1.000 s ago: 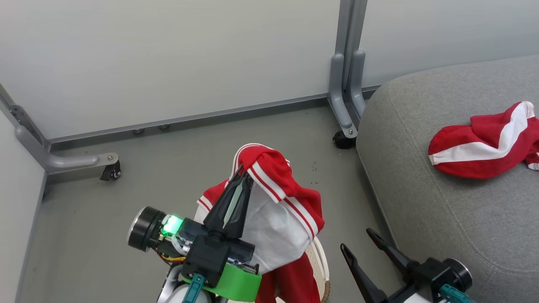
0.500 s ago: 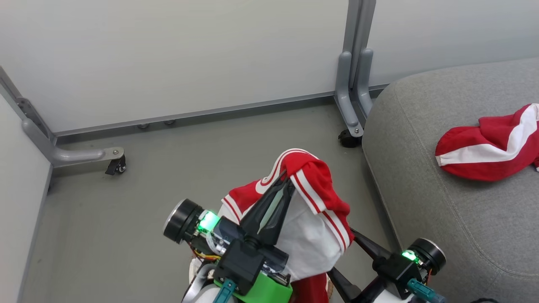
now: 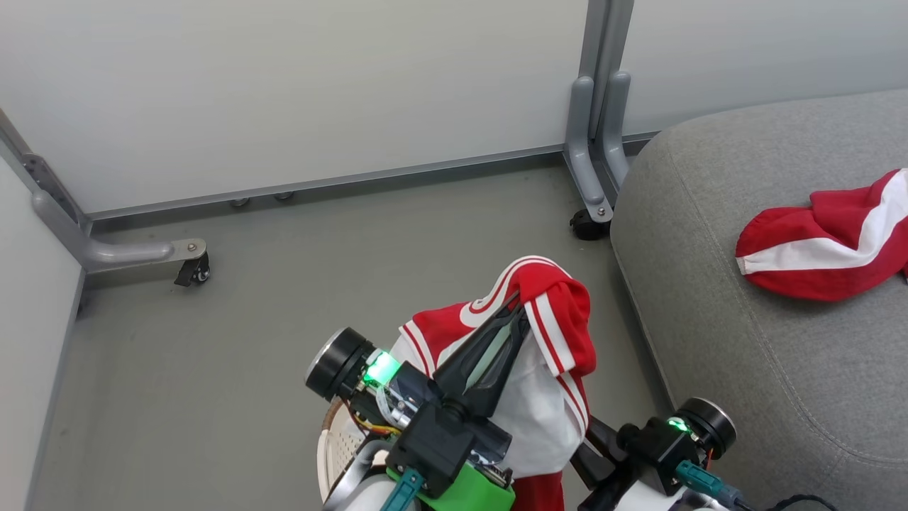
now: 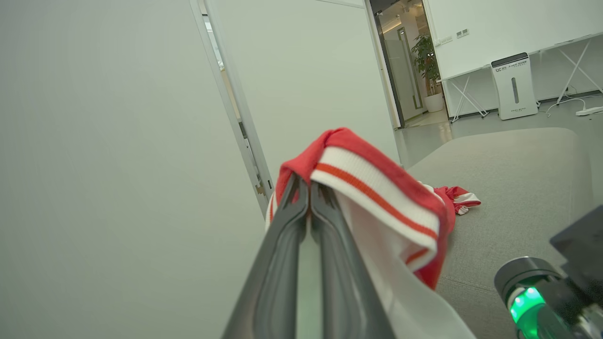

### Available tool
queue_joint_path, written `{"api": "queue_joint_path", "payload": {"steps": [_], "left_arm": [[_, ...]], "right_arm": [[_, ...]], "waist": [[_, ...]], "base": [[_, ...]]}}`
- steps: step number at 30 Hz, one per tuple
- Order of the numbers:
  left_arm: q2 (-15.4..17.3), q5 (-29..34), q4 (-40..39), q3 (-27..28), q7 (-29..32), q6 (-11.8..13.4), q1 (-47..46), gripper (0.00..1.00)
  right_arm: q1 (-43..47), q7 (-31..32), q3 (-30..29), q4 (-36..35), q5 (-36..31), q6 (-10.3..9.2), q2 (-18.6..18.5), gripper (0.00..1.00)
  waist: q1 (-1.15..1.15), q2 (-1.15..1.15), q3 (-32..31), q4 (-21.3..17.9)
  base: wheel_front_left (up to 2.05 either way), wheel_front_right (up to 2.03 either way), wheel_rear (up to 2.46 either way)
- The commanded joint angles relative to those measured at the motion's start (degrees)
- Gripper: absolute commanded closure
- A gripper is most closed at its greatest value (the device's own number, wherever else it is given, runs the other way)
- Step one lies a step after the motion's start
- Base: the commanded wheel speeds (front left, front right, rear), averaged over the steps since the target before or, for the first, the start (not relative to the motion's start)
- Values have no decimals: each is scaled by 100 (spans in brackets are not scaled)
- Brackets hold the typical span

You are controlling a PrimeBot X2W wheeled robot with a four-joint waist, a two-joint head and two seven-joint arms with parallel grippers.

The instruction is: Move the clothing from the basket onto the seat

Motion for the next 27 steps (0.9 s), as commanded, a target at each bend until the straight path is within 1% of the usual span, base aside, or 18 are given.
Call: {"api": "queue_joint_path", "payload": {"steps": [1,8,18,19,20,27], "left_arm": [[-6,34,32,26,-1,-15,-93,100],[9,-85,265,145,-1,-19,-28,100],[-15,-160,440,229,-1,-52,-3,100],[-22,-170,452,234,0,-57,-5,58],[-23,-168,472,240,0,-41,0,0],[4,-131,545,295,0,-4,29,0]], "right_arm": [[-82,-1,16,26,31,-10,-20,100],[-41,-1,-62,3,247,-10,37,100],[10,-1,-120,-45,302,-10,39,100],[15,-1,-126,-51,305,-10,39,100],[18,-1,-131,-55,308,-10,37,100],[-16,-1,-192,-103,353,-10,14,100]], "waist": [[0,0,8,-7],[0,0,37,-55],[0,0,70,-71],[0,0,74,-74],[0,0,77,-76],[0,0,109,-103]], "base": [[0,0,0],[0,0,0],[0,0,0],[0,0,0],[0,0,0],[0,0,0]]}}
